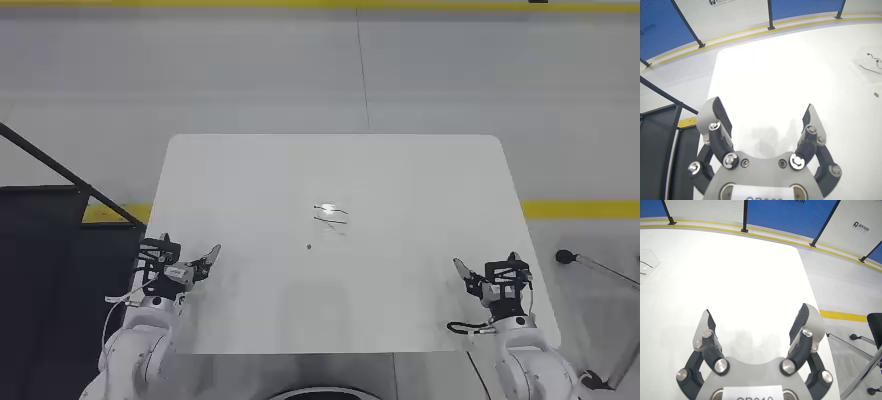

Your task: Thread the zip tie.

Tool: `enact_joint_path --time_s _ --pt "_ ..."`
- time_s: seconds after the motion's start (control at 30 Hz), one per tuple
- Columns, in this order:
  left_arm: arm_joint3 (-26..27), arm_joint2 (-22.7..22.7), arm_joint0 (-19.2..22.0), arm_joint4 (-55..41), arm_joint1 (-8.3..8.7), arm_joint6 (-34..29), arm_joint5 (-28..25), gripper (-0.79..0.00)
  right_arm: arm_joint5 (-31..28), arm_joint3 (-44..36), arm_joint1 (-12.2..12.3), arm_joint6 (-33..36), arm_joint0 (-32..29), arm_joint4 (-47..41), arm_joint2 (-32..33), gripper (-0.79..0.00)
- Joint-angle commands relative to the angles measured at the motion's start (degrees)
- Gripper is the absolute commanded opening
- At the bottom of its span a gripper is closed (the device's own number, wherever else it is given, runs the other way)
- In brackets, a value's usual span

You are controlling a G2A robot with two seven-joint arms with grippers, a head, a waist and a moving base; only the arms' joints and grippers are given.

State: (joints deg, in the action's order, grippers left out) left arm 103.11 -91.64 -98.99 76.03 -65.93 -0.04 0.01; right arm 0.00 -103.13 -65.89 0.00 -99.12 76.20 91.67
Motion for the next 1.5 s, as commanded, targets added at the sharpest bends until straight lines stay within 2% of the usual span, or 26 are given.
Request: enact_joint_path --time_s 0.0,0.23,0.37,0.53,0.8,0.87,1.23,1.3,1.47 --pt "0.3 0.2 0.4 -0.3 -0.06 -0.6 -0.6 0.000 0.0 0.0 0.0 0.0 0.0 0.0 0.0 0.000" --pt "2.9 -0.4 3.2 -7.9 -0.16 -7.0 -5.2 0.000 0.0 0.0 0.0 0.0 0.0 0.0 0.0 0.000" --pt "5.3 -0.9 6.3 -18.0 -0.13 -16.7 -9.1 0.000 0.0 0.0 0.0 0.0 0.0 0.0 0.0 0.000" --pt "4.8 -0.4 12.6 -34.1 -0.02 -32.7 -11.6 0.000 0.0 0.0 0.0 0.0 0.0 0.0 0.0 0.000" --pt "-2.7 3.1 25.2 -55.0 -0.01 -52.7 -6.3 0.000 0.0 0.0 0.0 0.0 0.0 0.0 0.0 0.000" --pt "-4.7 3.1 27.6 -56.5 0.13 -55.5 -3.6 0.000 0.0 0.0 0.0 0.0 0.0 0.0 0.0 0.000" --pt "-4.7 3.1 27.6 -56.5 0.13 -55.5 -3.6 0.000 0.0 0.0 0.0 0.0 0.0 0.0 0.0 0.000" --pt "-6.0 3.6 27.6 -59.4 -0.07 -54.5 -1.9 0.000 0.0 0.0 0.0 0.0 0.0 0.0 0.0 0.000" --pt "-12.3 6.9 33.0 -65.2 -0.64 -53.8 1.6 0.000 0.0 0.0 0.0 0.0 0.0 0.0 0.0 0.000"
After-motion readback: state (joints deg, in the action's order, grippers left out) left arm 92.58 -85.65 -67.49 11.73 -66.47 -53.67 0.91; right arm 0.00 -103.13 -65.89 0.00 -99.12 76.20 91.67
